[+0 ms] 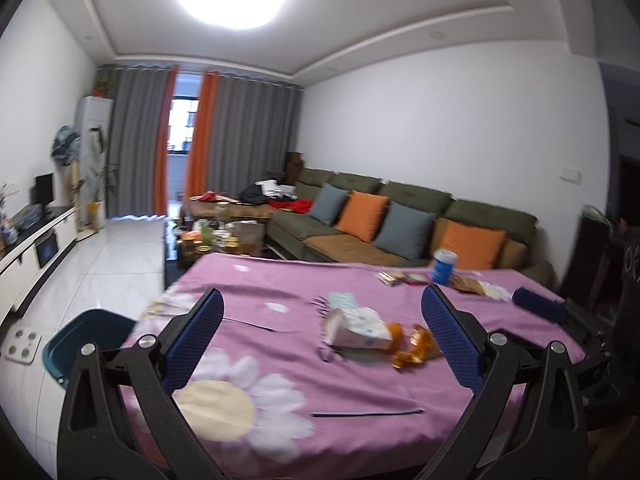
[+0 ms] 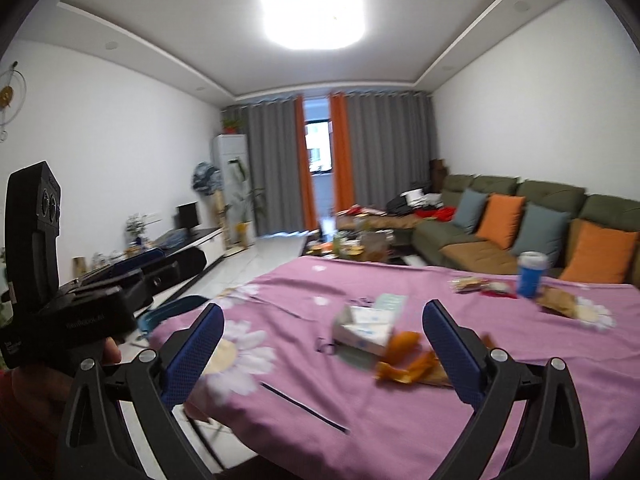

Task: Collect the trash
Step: 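Move both grippers back over the table toward the remaining trash, then grasp the folded blue-dotted paper with the left gripper while the right grasps a gold wrapper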

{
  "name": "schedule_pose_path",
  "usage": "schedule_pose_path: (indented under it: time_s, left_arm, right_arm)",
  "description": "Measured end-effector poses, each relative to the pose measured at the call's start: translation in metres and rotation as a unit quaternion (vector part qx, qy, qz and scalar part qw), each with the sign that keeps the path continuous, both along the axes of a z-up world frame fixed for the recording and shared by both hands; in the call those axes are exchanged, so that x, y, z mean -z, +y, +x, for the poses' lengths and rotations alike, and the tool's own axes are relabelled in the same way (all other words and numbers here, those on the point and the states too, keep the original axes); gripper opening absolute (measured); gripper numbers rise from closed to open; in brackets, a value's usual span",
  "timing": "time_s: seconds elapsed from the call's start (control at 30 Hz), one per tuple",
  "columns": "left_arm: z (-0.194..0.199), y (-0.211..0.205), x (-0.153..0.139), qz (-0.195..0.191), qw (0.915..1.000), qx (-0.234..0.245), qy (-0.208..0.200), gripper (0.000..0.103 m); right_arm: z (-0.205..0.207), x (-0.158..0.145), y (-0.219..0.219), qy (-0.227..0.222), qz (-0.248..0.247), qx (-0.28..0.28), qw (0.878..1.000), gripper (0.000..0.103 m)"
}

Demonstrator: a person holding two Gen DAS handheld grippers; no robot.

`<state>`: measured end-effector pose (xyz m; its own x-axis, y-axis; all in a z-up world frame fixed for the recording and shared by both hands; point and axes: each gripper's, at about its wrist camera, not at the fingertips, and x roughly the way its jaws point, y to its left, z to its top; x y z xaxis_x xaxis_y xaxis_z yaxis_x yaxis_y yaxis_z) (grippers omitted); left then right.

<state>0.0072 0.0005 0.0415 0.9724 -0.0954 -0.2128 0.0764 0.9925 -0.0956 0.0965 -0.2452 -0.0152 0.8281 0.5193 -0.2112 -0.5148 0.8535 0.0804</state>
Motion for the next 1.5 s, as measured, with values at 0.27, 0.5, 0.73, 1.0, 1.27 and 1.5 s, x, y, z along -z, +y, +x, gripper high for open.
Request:
schedule_pose_path:
  time_s: [0.27,0.5,0.73,1.0,1.27,1.5]
  left_arm:
    - [0.003,-0.031,0.008,0.015,0.9989,0.044,0.007,0.097]
    - [0.008,-0.038,0.009,0.025,0.9980,0.056,0.014,0.097]
    - [0.013,-0.038,0.013,0.031,0.9981,0.048,0.025,0.097]
    - [0.047,-0.037,0.022,0.028,0.9969,0.048,0.055,0.097]
    - [0.112,-0.042,0.037,0.024,0.9941,0.050,0.093,0.097]
    - [0.175,-0.044,0.057,0.012,0.9889,0.048,0.140,0.097]
  right_arm:
    - [-0.020,0.014,-0.041,-0.003,0.008,0.064,0.998,0.096]
    - [-0.025,0.023,-0.059,0.004,0.016,0.098,0.995,0.096]
    - [-0.017,0.028,-0.071,0.019,0.032,0.112,0.993,0.096]
    - [0.020,0.037,-0.084,0.066,0.041,0.123,0.989,0.096]
    - [0.076,0.052,-0.097,0.126,0.030,0.138,0.982,0.096]
    - [0.126,0.061,-0.098,0.171,0.012,0.131,0.976,0.094]
